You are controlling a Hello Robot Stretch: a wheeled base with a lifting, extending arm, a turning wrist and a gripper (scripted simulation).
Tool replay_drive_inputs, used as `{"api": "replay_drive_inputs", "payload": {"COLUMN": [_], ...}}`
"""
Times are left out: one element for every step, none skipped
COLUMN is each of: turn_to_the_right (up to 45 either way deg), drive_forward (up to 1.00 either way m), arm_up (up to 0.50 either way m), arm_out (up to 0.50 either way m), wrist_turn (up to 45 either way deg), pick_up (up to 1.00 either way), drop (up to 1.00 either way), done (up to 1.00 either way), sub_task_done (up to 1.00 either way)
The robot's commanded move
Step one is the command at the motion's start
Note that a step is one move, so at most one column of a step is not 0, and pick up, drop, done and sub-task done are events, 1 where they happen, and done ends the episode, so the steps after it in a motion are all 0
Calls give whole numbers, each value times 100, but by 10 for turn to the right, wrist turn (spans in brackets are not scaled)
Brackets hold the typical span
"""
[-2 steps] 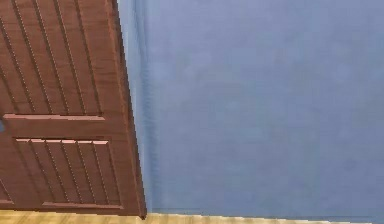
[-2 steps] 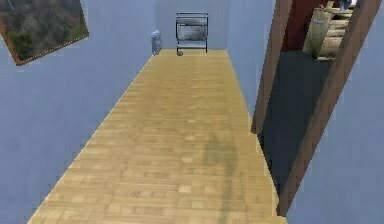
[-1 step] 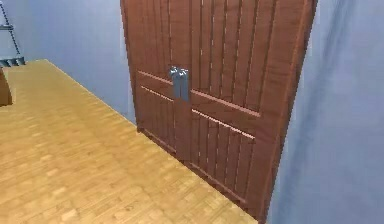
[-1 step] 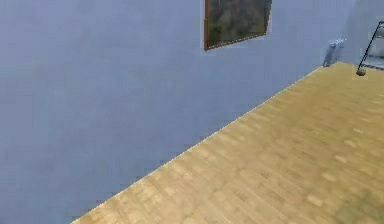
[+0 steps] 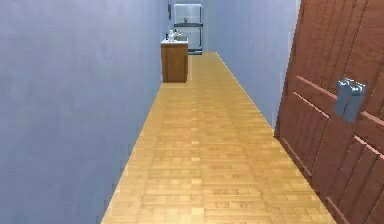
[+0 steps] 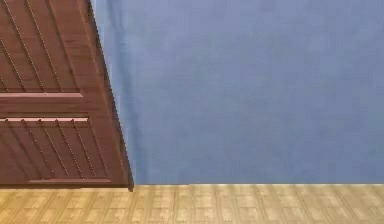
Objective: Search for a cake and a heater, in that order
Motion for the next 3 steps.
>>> {"api": "replay_drive_inputs", "payload": {"turn_to_the_right": [0,0,0], "drive_forward": [100,100,100], "arm_up": [0,0,0], "arm_out": [0,0,0], "wrist_turn": [0,0,0], "pick_up": [0,0,0], "drop": [0,0,0], "done": [0,0,0], "sub_task_done": [0,0,0]}}
